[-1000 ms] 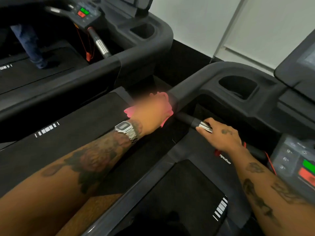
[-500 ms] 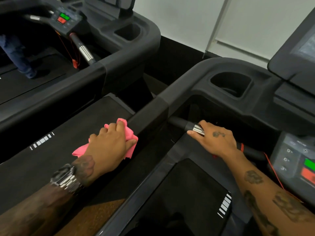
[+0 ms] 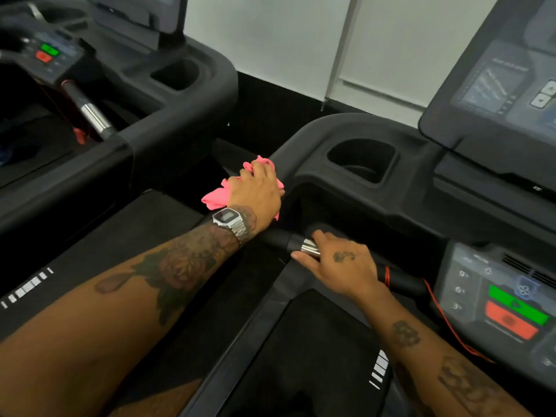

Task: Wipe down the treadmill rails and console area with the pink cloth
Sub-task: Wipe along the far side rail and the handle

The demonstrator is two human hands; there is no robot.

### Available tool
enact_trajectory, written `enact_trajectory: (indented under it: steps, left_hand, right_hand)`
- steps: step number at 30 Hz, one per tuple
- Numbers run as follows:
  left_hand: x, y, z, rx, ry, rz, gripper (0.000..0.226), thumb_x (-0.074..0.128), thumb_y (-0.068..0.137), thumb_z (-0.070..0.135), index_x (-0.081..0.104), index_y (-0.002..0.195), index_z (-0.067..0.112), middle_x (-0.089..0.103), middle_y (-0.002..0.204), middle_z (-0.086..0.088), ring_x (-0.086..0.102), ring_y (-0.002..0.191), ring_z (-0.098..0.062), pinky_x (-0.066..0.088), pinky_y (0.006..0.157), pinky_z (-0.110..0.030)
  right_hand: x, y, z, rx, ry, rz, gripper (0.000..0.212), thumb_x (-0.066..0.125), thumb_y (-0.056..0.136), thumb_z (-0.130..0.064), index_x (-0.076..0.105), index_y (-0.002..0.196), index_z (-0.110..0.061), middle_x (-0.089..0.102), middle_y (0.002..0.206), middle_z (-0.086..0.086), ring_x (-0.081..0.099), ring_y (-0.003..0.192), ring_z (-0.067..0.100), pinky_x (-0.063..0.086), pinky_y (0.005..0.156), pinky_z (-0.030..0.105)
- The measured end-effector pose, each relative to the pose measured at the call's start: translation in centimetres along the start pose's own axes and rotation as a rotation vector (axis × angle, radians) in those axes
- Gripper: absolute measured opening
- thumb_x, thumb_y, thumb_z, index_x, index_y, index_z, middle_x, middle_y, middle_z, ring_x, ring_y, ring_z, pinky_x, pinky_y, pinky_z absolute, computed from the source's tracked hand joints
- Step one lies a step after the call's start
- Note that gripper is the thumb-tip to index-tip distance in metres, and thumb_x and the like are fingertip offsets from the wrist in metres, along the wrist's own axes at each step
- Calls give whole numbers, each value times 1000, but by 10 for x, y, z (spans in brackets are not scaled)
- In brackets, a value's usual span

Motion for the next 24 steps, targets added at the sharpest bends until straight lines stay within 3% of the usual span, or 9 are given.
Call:
enact_trajectory:
  steps: [6,10,17,19,21,23,24]
  left_hand:
    - [-6,38,14,112,-107,-11,62,44,97,43,28,142,3,37,142,-15,50,116,-41,45,84,-61]
    - [-9,27,5,192,-151,-28,61,48,96,40,29,144,9,28,152,-10,44,124,-39,44,88,-57]
    - [-6,-28,-30,110,-283,-10,54,53,95,35,39,144,17,29,157,0,45,126,-37,42,91,-56]
    - [-12,-35,-35,105,-362,4,42,52,96,27,50,136,17,43,148,-1,53,118,-36,46,90,-52]
    - [-24,-37,-38,54,-454,4,29,48,96,29,59,120,20,64,120,-4,62,100,-32,49,84,-44]
    - [-34,-40,-35,8,-577,32,27,46,96,41,62,111,26,69,96,2,66,84,-21,49,81,-35]
    - [-40,-44,-29,4,-632,71,28,47,96,44,63,112,27,68,99,4,64,88,-16,47,85,-30]
  right_hand:
    - [1,0,1,-24,-13,-8,60,27,89,-76,50,113,-25,63,107,-2,64,95,22,46,73,37]
    - [-4,-2,3,-33,35,-34,59,30,90,-74,50,114,-24,62,108,-1,63,95,23,45,73,38]
    - [-9,-3,2,-55,122,-55,52,39,90,-68,48,115,-24,60,108,0,61,94,23,46,77,40]
    - [-12,-4,2,-51,185,-78,52,46,86,-63,43,123,-26,59,109,0,61,96,24,46,81,40]
    - [-17,-4,4,-38,253,-120,63,50,83,-59,33,136,-29,59,113,1,61,100,25,46,86,42]
    - [-22,-5,8,-23,344,-159,71,52,83,-58,24,144,-34,59,120,0,59,106,25,44,92,41]
    - [-23,-6,10,-10,439,-178,72,53,83,-59,23,145,-37,58,124,-3,58,110,22,44,95,40]
Point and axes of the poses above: each hand's wrist, its own y-axis towards the middle knuckle, its own x-axis out of the palm, z = x × y, the point moved 3 cm from there along y, towards the middle knuckle
